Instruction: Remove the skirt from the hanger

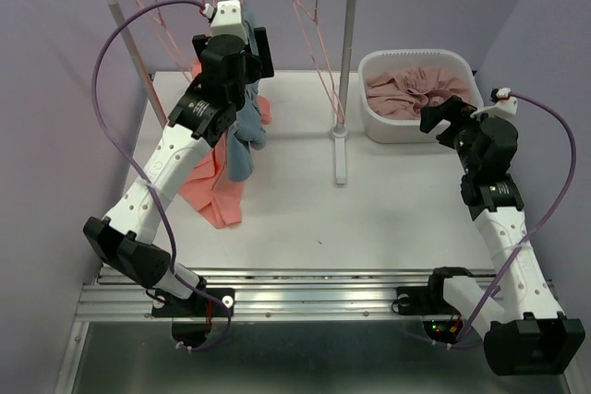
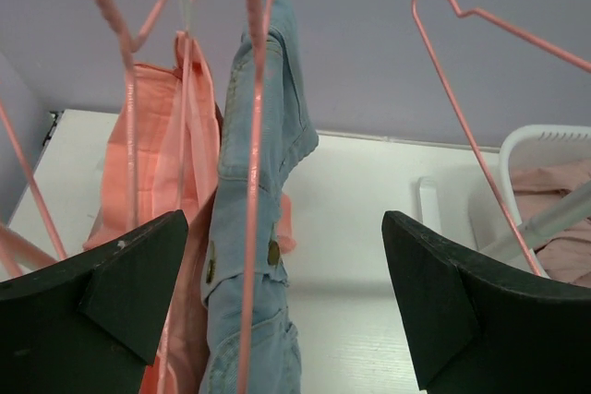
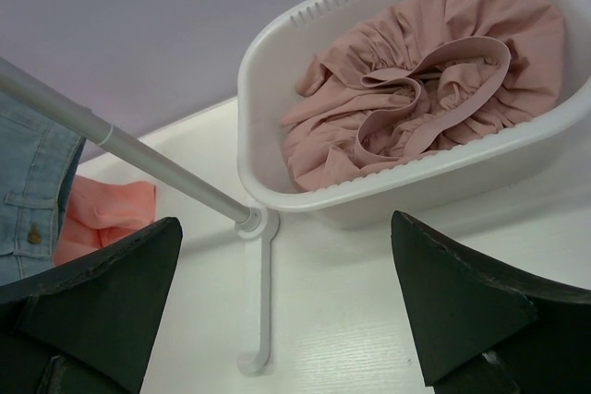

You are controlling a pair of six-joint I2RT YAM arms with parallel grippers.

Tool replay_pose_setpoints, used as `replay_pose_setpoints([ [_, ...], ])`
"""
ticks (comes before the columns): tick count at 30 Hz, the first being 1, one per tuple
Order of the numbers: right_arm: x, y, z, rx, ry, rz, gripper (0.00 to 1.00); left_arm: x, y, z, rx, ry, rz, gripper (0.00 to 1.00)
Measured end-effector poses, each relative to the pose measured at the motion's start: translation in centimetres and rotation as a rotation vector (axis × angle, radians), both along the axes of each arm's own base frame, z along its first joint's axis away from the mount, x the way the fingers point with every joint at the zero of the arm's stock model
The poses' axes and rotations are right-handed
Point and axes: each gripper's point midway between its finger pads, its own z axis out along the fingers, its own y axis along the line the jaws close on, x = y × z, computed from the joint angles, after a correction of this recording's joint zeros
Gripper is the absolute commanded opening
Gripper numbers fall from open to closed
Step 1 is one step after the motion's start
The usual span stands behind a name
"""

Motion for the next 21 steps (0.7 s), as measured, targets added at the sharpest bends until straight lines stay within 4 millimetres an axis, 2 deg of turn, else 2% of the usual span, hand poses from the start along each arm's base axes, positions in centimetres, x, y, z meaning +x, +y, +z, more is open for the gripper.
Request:
replay_pose_setpoints([
  [6, 0.4, 0.0, -0.6, 0.000, 0.018, 0.000, 1.00, 1.8, -0.4, -1.5, 0.023, 0.041, 0.005, 0.95],
  [11, 0.5, 0.0, -0.9, 0.000, 0.026, 0.000, 1.00, 2.5, -0.2, -1.6, 0.033, 0.043, 0.023, 0.90],
  [14, 0.6, 0.0, -1.0, 0.000, 0.031, 0.002, 1.00, 3.0, 0.0, -2.0, 0.047, 0.048, 0.040, 0.78],
  [15, 0.6, 0.1, -1.1, 0.000, 0.033, 0.003, 1.00, 3.4, 0.0, -1.9, 0.052, 0.046, 0.046, 0.71],
  [18, 0.7, 0.1, -1.3, 0.001, 0.038, 0.007, 1.00, 4.3, -0.1, -2.0, 0.066, 0.044, 0.061, 0.62],
  [19, 0.7, 0.1, -1.3, 0.001, 0.039, 0.008, 1.00, 4.8, -0.1, -2.0, 0.069, 0.043, 0.070, 0.52],
  [21, 0.7, 0.2, -1.3, 0.001, 0.038, 0.010, 1.00, 5.5, -0.3, -1.9, 0.082, 0.041, 0.076, 0.45],
])
